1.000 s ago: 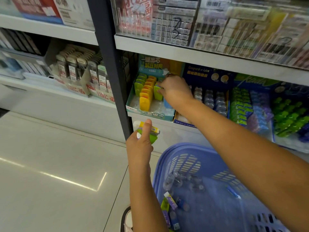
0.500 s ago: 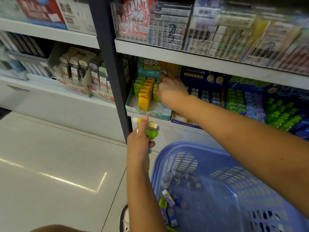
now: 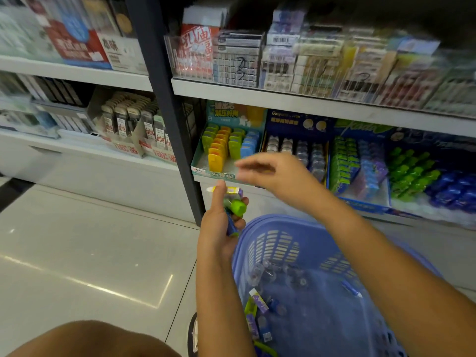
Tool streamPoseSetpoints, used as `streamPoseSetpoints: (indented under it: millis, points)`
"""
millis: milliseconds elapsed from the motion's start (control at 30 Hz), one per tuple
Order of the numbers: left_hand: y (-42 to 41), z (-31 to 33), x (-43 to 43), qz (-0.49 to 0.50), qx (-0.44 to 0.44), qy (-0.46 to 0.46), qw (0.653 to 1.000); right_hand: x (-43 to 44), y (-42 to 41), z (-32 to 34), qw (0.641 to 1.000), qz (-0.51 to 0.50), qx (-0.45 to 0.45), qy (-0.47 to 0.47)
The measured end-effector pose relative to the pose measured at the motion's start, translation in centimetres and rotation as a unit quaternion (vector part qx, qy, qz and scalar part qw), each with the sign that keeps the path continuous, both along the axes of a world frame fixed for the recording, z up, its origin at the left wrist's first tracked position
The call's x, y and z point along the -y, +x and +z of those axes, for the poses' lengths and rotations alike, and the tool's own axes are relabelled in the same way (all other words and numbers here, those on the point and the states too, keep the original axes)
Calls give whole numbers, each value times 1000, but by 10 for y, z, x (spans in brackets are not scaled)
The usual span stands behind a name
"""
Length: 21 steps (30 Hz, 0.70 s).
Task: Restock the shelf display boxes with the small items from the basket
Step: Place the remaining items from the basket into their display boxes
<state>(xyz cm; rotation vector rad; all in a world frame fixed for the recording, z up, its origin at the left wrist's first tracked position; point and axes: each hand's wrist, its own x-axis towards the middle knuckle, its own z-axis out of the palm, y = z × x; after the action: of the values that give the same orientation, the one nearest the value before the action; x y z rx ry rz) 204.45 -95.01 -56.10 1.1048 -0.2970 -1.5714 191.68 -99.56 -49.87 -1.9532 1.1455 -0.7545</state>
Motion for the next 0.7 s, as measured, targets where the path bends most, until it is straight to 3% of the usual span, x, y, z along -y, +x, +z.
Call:
streamPoseSetpoints:
  millis: [200,367,500,700]
  points:
    - [-22,1,-1,-100,157,-21,982,-24,-28,-32,993,-77,89,19]
    - [-38,-1,0,-120,192,-18,974,-25,-43,-54,971,-143,182,66]
    - [-49,-1,5,-121,177,-6,977,-23,-74,-62,917,-193,320,143]
    - [-66,-4,11,-137,92,1,986,-12,-136,-49,930,-272,246,35]
